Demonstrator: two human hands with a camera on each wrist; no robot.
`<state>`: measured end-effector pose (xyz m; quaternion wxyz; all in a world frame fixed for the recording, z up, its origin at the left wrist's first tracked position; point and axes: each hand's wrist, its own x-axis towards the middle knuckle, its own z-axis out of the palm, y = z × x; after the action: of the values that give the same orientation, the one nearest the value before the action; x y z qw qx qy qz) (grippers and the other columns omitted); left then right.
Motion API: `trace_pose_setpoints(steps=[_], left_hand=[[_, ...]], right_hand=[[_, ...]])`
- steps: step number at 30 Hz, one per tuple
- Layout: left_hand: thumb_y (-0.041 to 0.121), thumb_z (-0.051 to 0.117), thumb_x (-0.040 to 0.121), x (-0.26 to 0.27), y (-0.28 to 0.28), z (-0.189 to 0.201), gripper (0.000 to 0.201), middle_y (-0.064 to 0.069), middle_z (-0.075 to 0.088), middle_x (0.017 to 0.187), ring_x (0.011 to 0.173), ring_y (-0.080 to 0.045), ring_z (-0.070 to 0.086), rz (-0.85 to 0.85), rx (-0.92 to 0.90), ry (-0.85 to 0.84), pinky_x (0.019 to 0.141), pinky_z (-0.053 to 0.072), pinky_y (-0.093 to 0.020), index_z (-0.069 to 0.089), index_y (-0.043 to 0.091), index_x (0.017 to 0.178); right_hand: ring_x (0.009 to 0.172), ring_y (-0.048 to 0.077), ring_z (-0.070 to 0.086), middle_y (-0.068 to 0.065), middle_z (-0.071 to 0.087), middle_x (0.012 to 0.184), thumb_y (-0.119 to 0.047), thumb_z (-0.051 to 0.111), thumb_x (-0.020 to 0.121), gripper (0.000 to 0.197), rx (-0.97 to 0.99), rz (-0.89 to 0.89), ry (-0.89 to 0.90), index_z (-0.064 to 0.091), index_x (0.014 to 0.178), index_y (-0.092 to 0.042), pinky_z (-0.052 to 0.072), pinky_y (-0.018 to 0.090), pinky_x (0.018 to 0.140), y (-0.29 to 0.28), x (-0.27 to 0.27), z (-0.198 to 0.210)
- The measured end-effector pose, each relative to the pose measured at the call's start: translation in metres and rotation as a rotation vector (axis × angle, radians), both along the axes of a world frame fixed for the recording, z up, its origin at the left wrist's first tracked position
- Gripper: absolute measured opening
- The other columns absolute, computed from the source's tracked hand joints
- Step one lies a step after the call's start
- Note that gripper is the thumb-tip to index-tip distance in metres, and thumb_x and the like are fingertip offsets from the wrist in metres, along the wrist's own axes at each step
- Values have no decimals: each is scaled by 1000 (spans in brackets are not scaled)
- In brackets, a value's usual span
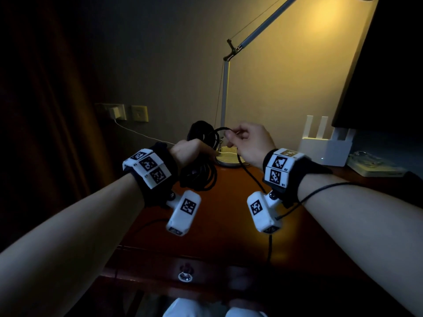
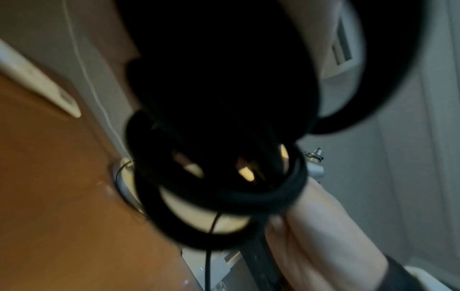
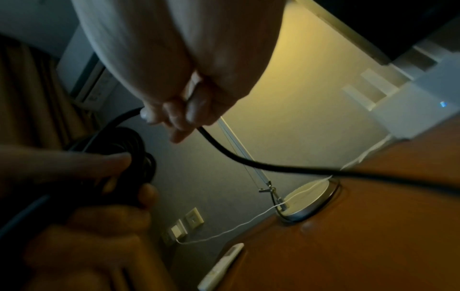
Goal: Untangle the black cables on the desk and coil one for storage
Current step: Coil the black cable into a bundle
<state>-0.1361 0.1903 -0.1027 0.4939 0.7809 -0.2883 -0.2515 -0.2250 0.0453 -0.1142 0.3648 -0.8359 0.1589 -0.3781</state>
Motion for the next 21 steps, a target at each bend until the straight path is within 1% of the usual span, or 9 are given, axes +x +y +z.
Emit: trace_pose_setpoints(steps=[2,4,6,8,11,14,17,19,21], left_hand=[[33,66,85,-3,0,-3,24,-10,64,85,69,-18,58,-25,41,-49,62,46,-25,64,10,90],[25,61,91,-6,0,-3,23,-8,62,84,71,-17,59,-67,-13,-49,60,47,-19,65,4,101],[14,57,92,-5,0,-2,23,-7,62,95,83,-19,61,-59,-84,-9,68,49,-19,66,4,111],[14,63,86,-5,1,-1,18,-12,65,95,79,-24,63,-54,-125,48,64,51,-22,69,4,100],[11,62,78,-8,2,0,17,-15,61,80,63,-22,55,-48,-275,256,53,42,-23,66,-1,89],[16,65,68,-8,-2,-1,25,-19,59,82,58,-26,53,1,-357,307,50,39,-28,66,-1,86],[12,64,77,-8,-5,0,12,-13,60,65,43,-21,56,26,-398,349,42,43,-19,64,1,78],[13,65,77,-7,-6,0,18,-13,63,75,57,-25,63,35,-419,371,54,51,-25,68,-1,88],[14,65,77,-5,-6,-2,31,-12,70,93,81,-29,68,38,-454,380,74,56,-34,70,-1,103]], right_hand=[[48,8,53,-1,69,68,-31,61,93,16,56,35,-14,68,86,-18,39,22,49,2,1,2],[51,15,57,-3,71,76,-40,61,92,20,92,54,23,70,86,-23,43,25,52,2,0,1],[62,14,66,-7,74,87,-47,60,90,27,104,65,74,73,92,-24,51,28,61,3,-3,0],[83,12,69,-6,73,94,-38,60,93,21,125,101,126,73,96,-21,55,23,71,1,-3,-2],[84,8,64,-5,66,91,-14,61,93,14,234,196,193,66,104,-21,49,7,58,7,-1,-7],[100,23,66,7,67,111,-1,53,95,30,232,232,224,63,122,-7,55,22,72,8,7,-18],[95,22,66,6,68,104,-1,57,93,28,106,230,305,63,121,-5,56,28,77,10,10,-23],[85,16,61,1,63,89,2,58,92,23,-26,217,417,64,114,2,49,18,65,14,11,-23],[76,14,57,0,58,77,3,55,94,16,-96,237,515,64,106,5,41,17,61,19,12,-23]])
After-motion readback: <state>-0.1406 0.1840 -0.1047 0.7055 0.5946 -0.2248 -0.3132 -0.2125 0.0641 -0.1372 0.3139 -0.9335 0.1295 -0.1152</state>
